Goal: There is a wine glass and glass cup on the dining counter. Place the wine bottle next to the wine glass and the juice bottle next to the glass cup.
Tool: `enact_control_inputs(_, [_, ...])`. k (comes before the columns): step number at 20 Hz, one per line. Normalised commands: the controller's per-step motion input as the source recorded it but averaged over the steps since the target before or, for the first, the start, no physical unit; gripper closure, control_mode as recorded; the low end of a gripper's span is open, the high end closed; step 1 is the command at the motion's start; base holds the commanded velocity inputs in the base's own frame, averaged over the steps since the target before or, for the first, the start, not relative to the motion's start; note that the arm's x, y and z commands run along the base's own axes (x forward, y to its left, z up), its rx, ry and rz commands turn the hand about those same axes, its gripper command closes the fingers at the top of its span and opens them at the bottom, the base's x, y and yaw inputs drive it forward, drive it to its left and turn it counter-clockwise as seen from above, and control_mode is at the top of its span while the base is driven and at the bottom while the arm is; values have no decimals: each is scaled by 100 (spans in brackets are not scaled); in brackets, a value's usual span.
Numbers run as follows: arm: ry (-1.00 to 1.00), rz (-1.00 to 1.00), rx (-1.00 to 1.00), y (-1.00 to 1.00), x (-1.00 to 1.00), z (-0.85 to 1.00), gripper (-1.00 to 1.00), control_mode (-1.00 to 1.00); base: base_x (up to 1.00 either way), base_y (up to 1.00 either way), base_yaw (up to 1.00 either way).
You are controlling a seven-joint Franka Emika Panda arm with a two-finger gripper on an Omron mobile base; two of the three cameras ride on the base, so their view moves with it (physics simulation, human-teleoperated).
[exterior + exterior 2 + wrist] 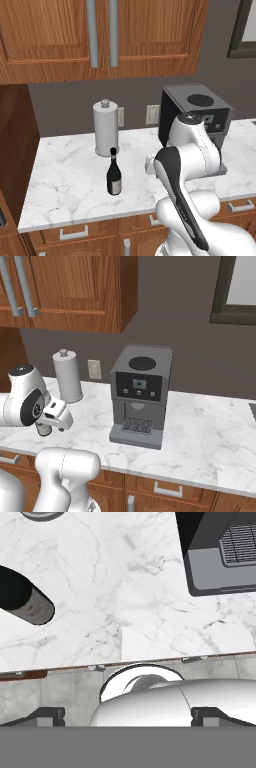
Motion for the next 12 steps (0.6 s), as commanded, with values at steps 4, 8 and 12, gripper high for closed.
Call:
enact_control_inputs(4, [-1,-2,0,6,-3,0,-100,-100,0,0,0])
enact_control_inputs(8, [-9,-18,-1,27,-18,0,-100,-100,0,0,0])
enact_control_inputs(12, [-6,-24,-1,28,-16,0,-100,-100,0,0,0])
